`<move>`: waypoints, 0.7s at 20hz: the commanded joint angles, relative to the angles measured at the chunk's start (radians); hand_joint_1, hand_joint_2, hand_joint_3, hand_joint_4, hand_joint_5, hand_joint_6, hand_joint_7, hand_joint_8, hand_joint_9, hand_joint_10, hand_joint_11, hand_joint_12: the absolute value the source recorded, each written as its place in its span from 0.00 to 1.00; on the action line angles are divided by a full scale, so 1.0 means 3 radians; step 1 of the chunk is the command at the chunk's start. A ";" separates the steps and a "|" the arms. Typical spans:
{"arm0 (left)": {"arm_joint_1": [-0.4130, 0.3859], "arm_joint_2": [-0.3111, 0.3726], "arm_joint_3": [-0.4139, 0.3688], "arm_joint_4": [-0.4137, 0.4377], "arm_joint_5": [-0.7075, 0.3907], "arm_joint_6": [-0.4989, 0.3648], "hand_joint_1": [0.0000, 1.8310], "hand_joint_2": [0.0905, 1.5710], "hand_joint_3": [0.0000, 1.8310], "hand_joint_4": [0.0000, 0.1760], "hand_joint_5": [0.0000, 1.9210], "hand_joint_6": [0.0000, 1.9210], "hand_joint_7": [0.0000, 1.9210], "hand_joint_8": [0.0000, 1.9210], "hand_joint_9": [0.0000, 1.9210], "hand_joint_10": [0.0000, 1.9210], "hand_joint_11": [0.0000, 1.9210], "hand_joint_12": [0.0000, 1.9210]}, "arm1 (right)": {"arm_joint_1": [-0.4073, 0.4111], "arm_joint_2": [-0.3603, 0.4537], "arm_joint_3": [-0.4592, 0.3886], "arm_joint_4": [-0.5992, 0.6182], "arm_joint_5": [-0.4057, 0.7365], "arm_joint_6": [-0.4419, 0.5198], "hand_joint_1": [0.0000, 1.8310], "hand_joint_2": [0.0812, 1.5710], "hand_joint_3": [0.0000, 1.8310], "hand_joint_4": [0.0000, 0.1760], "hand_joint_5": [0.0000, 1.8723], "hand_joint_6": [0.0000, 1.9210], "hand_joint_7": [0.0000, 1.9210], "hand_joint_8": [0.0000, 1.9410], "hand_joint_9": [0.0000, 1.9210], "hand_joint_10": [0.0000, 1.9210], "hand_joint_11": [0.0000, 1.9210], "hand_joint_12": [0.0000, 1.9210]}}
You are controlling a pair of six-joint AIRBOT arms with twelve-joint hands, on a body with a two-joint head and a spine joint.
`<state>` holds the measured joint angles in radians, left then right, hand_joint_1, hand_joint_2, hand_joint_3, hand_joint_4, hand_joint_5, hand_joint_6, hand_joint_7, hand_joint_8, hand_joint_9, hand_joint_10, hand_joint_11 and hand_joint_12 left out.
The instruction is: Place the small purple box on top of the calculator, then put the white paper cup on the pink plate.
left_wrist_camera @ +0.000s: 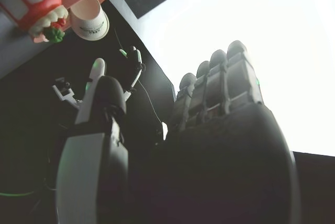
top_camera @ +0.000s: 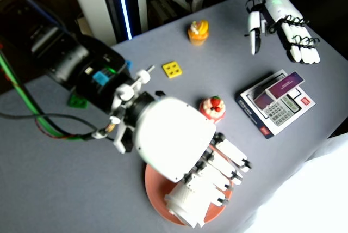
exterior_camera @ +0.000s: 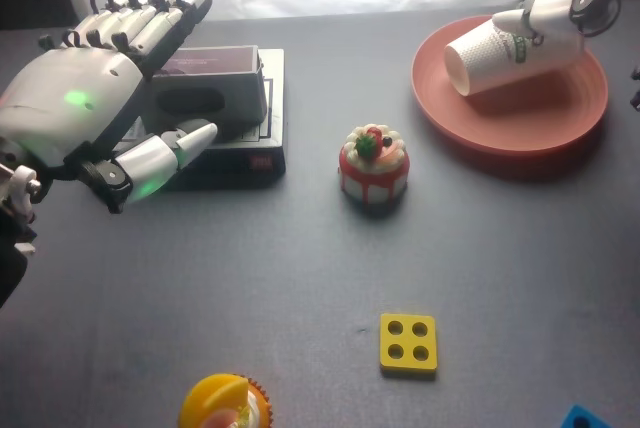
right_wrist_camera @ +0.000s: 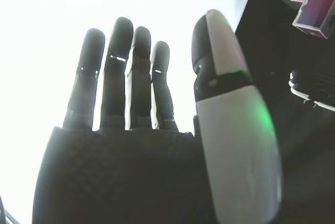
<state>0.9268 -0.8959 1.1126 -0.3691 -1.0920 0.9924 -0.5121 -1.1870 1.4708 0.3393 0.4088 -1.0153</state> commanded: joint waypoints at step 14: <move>0.0317 0.0167 -0.0261 -0.0002 -0.0929 -0.0039 0.28 0.82 0.00 0.15 0.00 0.00 0.00 0.00 0.00 0.00 0.00 0.00 | -0.0690 0.1164 -0.1393 -0.0272 0.2189 0.0004 0.31 0.73 0.01 0.03 0.00 0.00 0.00 0.00 0.00 0.00 0.00 0.00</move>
<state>1.0317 -0.8532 1.0355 -0.3943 -1.2209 0.9833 -0.7307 -0.8452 1.0477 0.2615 0.8948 -1.0161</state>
